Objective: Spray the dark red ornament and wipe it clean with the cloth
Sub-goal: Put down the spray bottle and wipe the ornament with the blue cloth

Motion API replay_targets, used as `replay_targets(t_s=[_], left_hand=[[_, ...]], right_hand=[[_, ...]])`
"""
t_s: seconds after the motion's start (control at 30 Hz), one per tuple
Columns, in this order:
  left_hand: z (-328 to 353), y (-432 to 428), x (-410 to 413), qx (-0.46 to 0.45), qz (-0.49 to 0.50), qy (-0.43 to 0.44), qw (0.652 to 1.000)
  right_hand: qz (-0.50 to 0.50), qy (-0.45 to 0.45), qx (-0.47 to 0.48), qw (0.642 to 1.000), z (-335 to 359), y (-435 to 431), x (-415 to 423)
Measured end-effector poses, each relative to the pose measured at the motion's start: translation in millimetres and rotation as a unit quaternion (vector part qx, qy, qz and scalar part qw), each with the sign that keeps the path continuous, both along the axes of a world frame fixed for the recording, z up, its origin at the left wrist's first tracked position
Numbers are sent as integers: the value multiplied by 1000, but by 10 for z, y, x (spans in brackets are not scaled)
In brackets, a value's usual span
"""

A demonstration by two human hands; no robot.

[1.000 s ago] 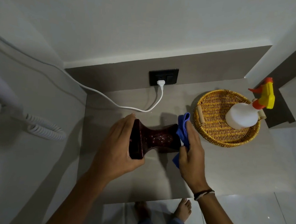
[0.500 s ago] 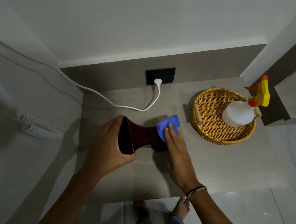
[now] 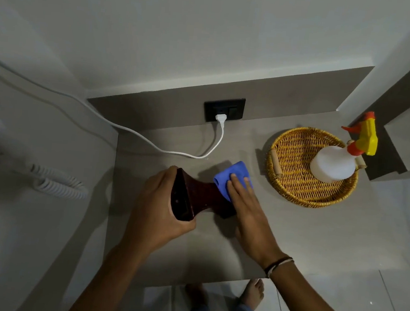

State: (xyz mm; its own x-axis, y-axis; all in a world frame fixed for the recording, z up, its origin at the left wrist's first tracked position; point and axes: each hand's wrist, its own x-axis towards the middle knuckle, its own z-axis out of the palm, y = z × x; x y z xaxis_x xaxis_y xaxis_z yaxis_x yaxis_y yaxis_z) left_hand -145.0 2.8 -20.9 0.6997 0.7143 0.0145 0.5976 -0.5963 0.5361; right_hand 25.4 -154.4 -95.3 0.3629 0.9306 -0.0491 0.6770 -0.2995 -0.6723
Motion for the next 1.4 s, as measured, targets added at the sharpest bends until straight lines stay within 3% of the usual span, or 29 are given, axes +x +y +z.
replay_targets(t_s=[0.17, 0.23, 0.33, 0.43, 0.53, 0.63, 0.77, 0.87, 1.03, 1.23, 1.4], left_hand=[[-21, -19, 19, -3, 10, 41, 999], [31, -23, 3, -8, 16, 46, 999], [72, -6, 43, 9, -19, 17, 1000], [105, -19, 134, 7, -14, 38, 999], [142, -38, 266, 17, -37, 56, 998], [207, -3, 397, 57, -53, 95, 992], [283, 58, 553, 76, -64, 157, 983], [286, 86, 649, 70, -69, 168, 981], [199, 102, 676, 75, -74, 176, 979], [119, 33, 725, 50, -78, 155, 984], [54, -44, 770, 81, -99, 119, 985]], right_hand=[[60, 128, 137, 980, 385, 234, -689], [82, 115, 155, 978, 362, 237, -667], [78, -6, 83, 993, 77, 47, -365], [64, -148, -28, 986, -221, -164, 6], [80, -110, -83, 987, -343, -408, 312], [43, -64, -51, 996, -228, -578, 417], [-19, -109, 30, 993, 33, -563, 578], [-74, -152, 40, 985, 156, -417, 911], [-104, -201, -67, 972, 92, -41, 1511], [-38, -198, -196, 960, -528, 182, 1787], [0, -185, -201, 962, -757, 126, 1776]])
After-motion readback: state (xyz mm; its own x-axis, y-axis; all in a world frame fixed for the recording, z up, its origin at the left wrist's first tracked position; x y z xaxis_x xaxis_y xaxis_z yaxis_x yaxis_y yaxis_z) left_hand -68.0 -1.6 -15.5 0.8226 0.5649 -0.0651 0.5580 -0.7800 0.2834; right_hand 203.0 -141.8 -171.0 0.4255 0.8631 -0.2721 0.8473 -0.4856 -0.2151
